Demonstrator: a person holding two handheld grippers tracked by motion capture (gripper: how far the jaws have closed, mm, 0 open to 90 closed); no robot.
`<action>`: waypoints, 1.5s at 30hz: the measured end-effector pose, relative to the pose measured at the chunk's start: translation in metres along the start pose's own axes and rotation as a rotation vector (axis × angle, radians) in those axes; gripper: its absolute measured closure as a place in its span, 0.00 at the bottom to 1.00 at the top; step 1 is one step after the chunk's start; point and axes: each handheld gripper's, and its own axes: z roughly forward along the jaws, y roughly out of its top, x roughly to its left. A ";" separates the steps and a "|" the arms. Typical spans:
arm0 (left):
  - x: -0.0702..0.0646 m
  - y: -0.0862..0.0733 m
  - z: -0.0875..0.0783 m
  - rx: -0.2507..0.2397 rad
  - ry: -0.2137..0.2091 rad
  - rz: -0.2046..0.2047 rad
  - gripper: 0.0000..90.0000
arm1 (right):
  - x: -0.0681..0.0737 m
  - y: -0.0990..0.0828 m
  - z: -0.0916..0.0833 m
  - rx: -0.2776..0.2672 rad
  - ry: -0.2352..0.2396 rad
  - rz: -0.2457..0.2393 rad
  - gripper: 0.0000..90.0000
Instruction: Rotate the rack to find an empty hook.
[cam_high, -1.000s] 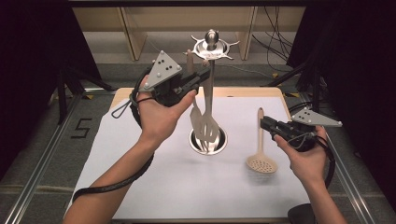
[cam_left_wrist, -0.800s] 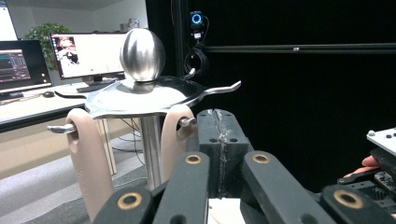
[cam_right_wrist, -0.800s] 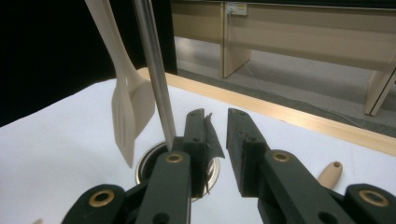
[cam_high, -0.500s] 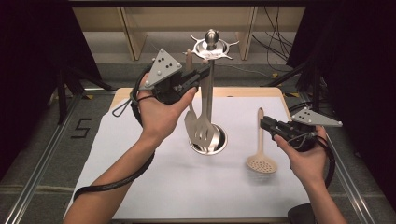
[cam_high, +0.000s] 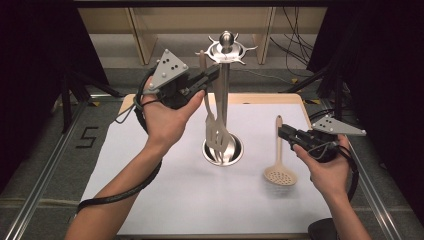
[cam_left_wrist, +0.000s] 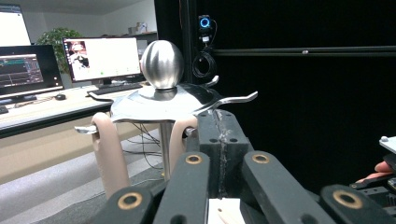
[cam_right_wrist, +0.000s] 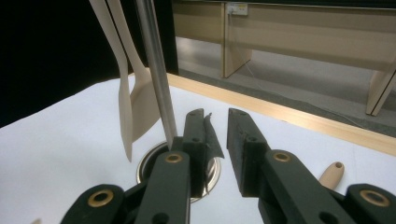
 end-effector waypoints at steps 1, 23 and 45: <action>0.001 0.000 0.000 0.000 0.004 -0.001 0.99 | 0.000 0.000 0.000 0.004 0.010 0.005 0.87; 0.025 -0.001 0.002 0.000 0.073 -0.033 0.99 | -0.001 -0.001 0.000 0.006 0.009 0.023 0.87; 0.032 0.000 0.005 0.007 0.100 -0.024 0.99 | -0.005 -0.001 0.001 0.007 0.003 0.003 0.86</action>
